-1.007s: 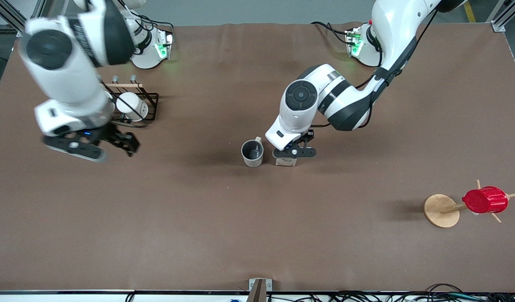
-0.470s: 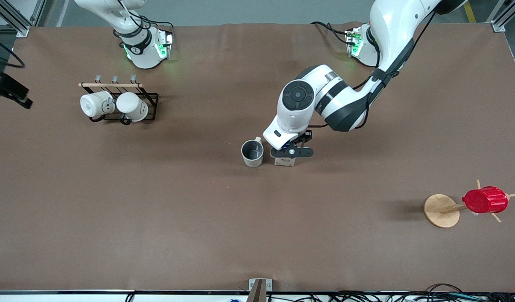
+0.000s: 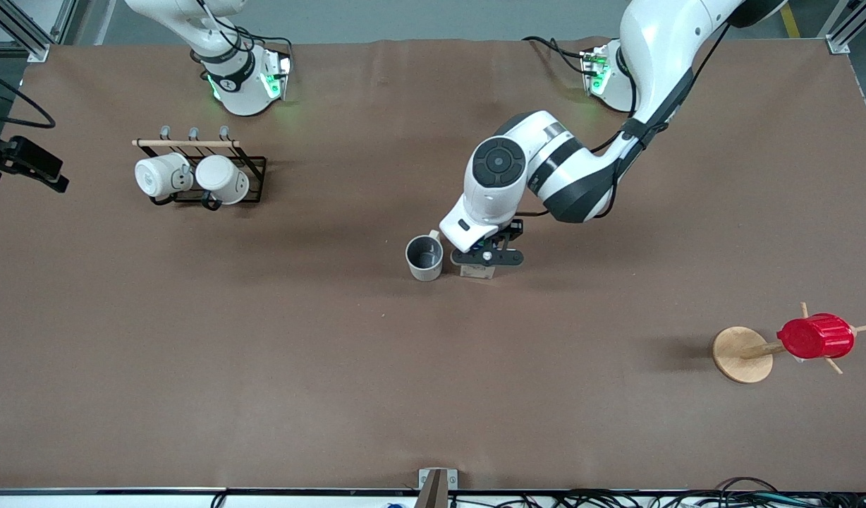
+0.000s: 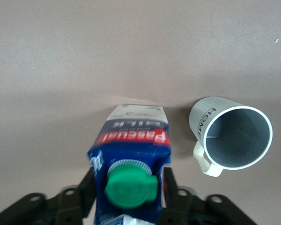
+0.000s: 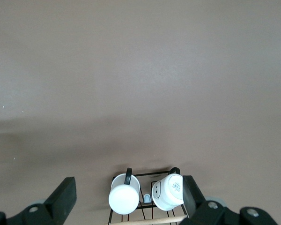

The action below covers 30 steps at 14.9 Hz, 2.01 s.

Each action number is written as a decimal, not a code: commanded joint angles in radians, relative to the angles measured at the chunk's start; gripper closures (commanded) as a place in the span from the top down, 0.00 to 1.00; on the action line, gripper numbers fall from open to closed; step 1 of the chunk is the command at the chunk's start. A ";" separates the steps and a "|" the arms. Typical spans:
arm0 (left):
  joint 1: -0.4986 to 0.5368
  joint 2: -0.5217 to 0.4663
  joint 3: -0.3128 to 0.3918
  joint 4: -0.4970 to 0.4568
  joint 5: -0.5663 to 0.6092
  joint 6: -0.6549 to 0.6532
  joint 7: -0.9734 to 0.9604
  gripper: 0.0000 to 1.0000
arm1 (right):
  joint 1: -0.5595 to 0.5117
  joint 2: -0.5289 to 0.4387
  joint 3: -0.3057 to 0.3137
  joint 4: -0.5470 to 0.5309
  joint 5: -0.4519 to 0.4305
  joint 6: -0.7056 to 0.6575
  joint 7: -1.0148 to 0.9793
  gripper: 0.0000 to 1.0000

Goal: Place cup and milk on table

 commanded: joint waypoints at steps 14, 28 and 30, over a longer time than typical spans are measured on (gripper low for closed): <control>0.019 -0.487 0.399 -0.071 -0.297 -0.159 0.389 1.00 | 0.013 -0.001 0.006 0.020 0.035 0.006 -0.001 1.00; 0.105 -0.676 0.646 -0.097 -0.342 -0.308 0.888 1.00 | 0.019 -0.001 0.006 0.017 0.035 -0.004 0.003 1.00; 0.102 -0.664 0.646 -0.093 -0.340 -0.308 0.871 1.00 | 0.019 -0.001 0.006 0.017 0.035 -0.003 0.003 1.00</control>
